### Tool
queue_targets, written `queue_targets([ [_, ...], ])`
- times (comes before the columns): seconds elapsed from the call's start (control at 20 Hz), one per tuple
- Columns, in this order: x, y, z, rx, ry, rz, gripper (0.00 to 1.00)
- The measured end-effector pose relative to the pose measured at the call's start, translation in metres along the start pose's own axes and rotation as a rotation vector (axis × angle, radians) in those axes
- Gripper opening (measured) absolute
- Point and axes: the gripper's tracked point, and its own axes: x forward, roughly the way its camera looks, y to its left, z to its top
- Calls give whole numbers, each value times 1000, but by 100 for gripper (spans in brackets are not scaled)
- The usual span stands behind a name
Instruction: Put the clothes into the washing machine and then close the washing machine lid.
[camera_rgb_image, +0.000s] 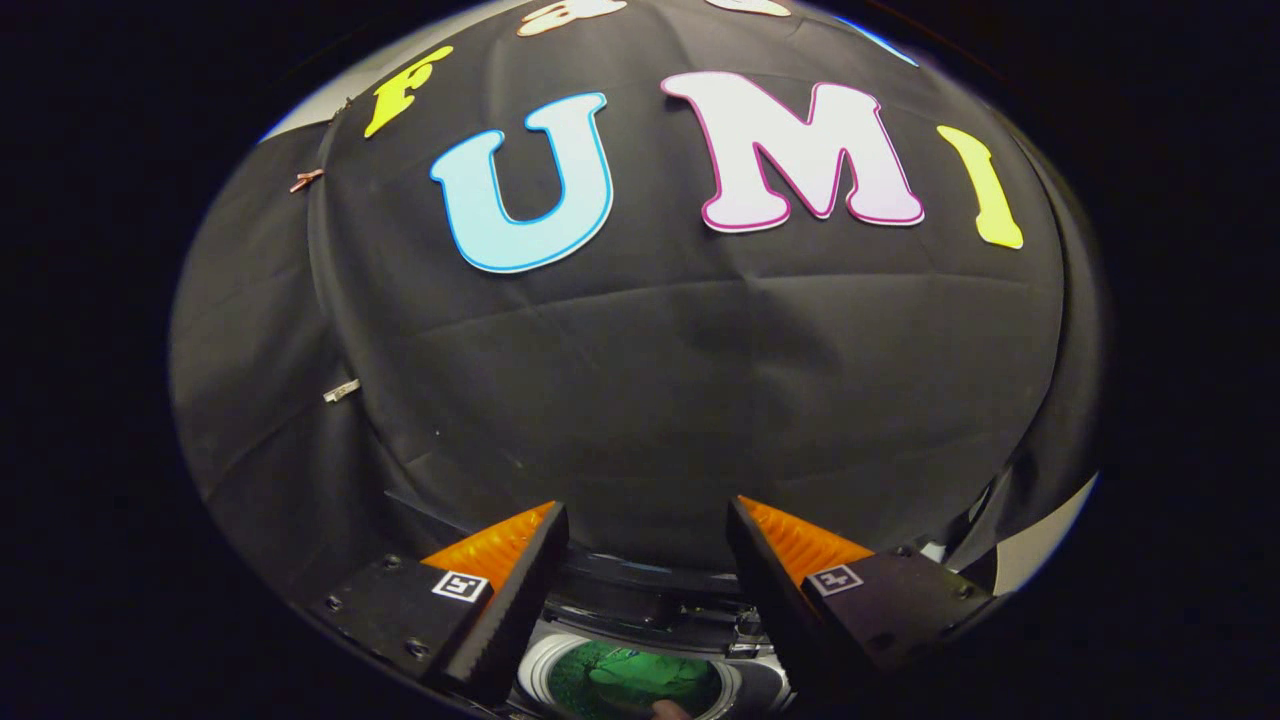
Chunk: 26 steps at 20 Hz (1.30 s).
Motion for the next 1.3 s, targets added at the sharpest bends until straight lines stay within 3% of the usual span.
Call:
queue_targets([
  [0.6,-43,15,-28,-16,39,-1,100],
  [1.0,-101,34,-93,-2,173,47,98],
  [1.3,-129,33,-130,-80,223,30,98],
])
